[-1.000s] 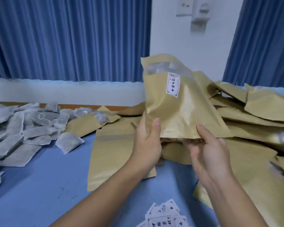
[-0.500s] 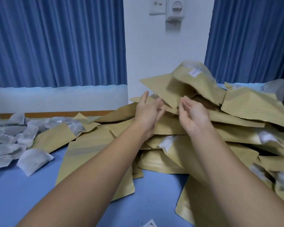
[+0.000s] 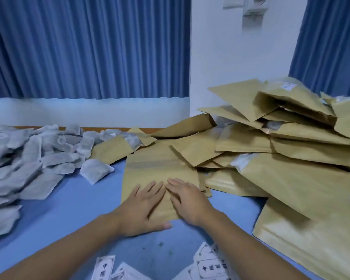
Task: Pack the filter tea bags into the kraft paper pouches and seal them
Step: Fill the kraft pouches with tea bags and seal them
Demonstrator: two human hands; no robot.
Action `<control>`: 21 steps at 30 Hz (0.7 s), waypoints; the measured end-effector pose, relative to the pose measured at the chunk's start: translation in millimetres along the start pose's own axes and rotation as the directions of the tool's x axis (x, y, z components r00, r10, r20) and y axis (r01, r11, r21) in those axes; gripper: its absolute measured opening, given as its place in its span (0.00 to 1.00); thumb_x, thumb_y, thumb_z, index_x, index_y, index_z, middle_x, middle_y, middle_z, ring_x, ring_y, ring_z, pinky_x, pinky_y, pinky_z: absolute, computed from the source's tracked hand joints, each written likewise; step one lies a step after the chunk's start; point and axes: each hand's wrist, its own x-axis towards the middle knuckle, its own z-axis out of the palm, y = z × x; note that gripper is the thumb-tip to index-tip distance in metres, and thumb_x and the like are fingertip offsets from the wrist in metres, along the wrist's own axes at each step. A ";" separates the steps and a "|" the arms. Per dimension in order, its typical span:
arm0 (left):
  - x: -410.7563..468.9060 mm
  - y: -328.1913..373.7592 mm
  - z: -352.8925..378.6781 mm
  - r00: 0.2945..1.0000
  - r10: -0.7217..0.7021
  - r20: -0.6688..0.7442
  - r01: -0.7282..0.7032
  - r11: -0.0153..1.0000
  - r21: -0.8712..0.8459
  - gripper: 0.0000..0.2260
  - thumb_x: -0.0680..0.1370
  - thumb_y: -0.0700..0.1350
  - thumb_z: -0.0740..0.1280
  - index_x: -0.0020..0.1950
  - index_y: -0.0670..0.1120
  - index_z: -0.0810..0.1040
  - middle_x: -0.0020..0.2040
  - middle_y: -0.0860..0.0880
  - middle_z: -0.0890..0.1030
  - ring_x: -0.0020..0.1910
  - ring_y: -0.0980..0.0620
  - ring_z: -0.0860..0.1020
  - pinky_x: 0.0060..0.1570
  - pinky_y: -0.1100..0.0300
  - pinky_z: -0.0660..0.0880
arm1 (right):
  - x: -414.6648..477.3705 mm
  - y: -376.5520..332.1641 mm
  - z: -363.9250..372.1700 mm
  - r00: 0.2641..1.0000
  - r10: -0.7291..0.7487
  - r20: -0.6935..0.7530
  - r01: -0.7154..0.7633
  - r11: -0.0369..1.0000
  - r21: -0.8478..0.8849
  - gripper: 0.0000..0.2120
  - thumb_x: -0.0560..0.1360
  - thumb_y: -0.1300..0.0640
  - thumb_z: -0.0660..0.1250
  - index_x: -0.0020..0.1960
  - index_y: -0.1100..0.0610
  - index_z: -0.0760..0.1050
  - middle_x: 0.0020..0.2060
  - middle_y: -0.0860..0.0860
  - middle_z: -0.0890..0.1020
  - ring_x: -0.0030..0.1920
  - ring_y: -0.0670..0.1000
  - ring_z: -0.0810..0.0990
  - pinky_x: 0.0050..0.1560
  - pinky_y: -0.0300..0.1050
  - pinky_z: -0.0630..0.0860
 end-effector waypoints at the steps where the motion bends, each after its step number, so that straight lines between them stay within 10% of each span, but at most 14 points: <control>1: -7.4 -2.8 1.7 1.000 0.005 0.030 -0.007 0.998 0.061 0.48 0.73 0.79 0.50 0.83 0.51 0.44 0.82 0.57 0.42 0.80 0.58 0.39 0.78 0.51 0.40 | -4.1 -1.2 8.5 0.999 -0.029 0.028 0.031 0.994 -0.104 0.22 0.84 0.55 0.53 0.78 0.50 0.64 0.79 0.45 0.61 0.79 0.46 0.57 0.78 0.45 0.52; 6: -28.2 5.3 -6.4 0.995 0.098 -0.024 -0.090 0.965 0.245 0.28 0.83 0.65 0.50 0.70 0.44 0.69 0.68 0.45 0.70 0.64 0.43 0.74 0.60 0.51 0.72 | -20.4 -19.7 13.2 0.997 -0.015 0.075 0.030 0.978 -0.207 0.23 0.86 0.48 0.49 0.79 0.51 0.59 0.81 0.45 0.55 0.79 0.44 0.51 0.77 0.45 0.52; 10: -43.4 10.5 -7.2 0.989 0.147 -0.028 -0.129 0.930 0.344 0.13 0.84 0.44 0.55 0.67 0.46 0.70 0.60 0.44 0.76 0.52 0.39 0.79 0.49 0.48 0.74 | -31.1 -34.6 -4.2 0.973 0.004 0.231 0.014 0.997 -0.076 0.25 0.83 0.37 0.49 0.71 0.47 0.72 0.76 0.44 0.66 0.76 0.47 0.63 0.73 0.49 0.64; 14: -50.5 1.2 -34.3 0.971 0.044 -0.235 -0.011 0.990 0.139 0.08 0.82 0.46 0.59 0.56 0.48 0.77 0.48 0.45 0.83 0.48 0.40 0.79 0.40 0.53 0.68 | -31.7 -45.8 -20.3 0.972 -0.012 0.233 0.043 0.991 -0.127 0.14 0.81 0.41 0.56 0.48 0.49 0.73 0.44 0.47 0.82 0.48 0.54 0.77 0.49 0.51 0.75; 17: -58.6 -0.3 -33.3 0.684 0.146 -0.714 -0.115 0.989 0.092 0.09 0.82 0.45 0.66 0.46 0.42 0.80 0.43 0.47 0.80 0.42 0.44 0.77 0.42 0.53 0.72 | -14.9 -52.1 -24.3 1.000 -0.017 0.010 0.017 0.998 -0.053 0.10 0.81 0.55 0.59 0.49 0.47 0.78 0.42 0.47 0.82 0.46 0.55 0.77 0.47 0.51 0.76; 19: -63.9 12.9 -21.6 0.455 -0.112 -0.883 -0.122 0.975 -0.187 0.13 0.80 0.49 0.69 0.38 0.46 0.75 0.37 0.52 0.74 0.36 0.51 0.72 0.40 0.60 0.69 | -6.7 -54.1 -25.7 0.999 0.012 -0.053 0.002 0.967 0.256 0.14 0.82 0.57 0.61 0.54 0.43 0.83 0.41 0.49 0.84 0.44 0.51 0.78 0.46 0.51 0.75; 21: -64.7 29.2 -12.6 0.478 -0.517 -0.710 -0.191 0.728 -0.659 0.20 0.77 0.60 0.70 0.34 0.50 0.69 0.29 0.53 0.70 0.30 0.54 0.69 0.33 0.61 0.68 | -3.0 -52.4 -26.9 1.000 0.012 -0.010 -0.006 0.871 0.491 0.13 0.82 0.55 0.64 0.49 0.41 0.85 0.35 0.47 0.83 0.38 0.46 0.75 0.41 0.48 0.70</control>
